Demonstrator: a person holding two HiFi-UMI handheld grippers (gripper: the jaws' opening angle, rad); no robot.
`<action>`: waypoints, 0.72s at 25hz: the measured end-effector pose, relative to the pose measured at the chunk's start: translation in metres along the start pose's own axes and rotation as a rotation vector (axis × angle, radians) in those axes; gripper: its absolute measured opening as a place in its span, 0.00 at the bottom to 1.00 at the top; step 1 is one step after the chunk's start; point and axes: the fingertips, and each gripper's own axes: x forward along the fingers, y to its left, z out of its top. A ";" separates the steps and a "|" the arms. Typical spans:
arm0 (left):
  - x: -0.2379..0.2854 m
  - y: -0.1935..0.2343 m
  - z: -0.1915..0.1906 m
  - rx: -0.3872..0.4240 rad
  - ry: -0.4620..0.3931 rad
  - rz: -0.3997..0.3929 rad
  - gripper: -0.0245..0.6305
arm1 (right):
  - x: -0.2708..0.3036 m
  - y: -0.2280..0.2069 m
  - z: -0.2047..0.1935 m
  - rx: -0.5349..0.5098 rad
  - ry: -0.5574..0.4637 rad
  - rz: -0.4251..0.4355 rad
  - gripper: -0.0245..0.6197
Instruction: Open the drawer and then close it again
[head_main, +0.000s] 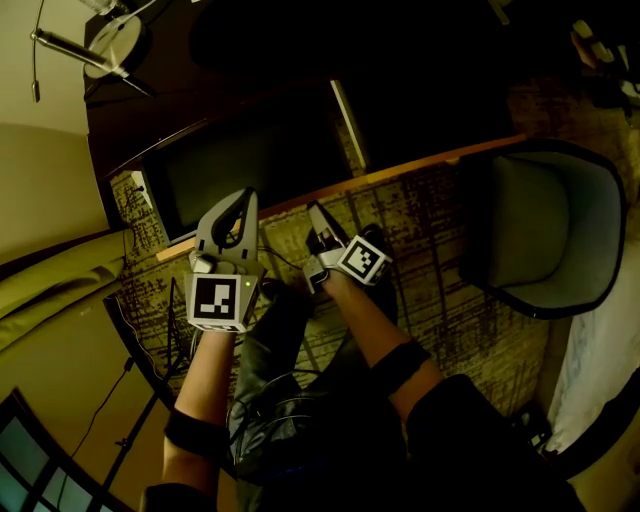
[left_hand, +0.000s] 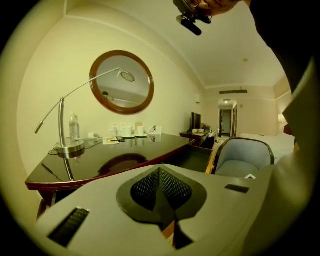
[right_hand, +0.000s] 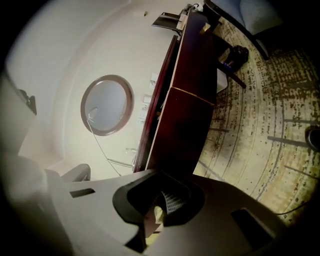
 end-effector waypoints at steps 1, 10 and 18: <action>0.001 0.001 -0.001 -0.004 -0.001 0.004 0.04 | 0.001 0.000 0.000 -0.010 0.004 -0.001 0.04; 0.004 0.012 -0.005 -0.024 0.001 0.033 0.04 | 0.011 -0.002 0.003 0.047 -0.046 -0.006 0.04; 0.009 0.020 -0.002 -0.039 0.004 0.056 0.04 | 0.049 0.010 0.023 -0.011 -0.032 -0.009 0.04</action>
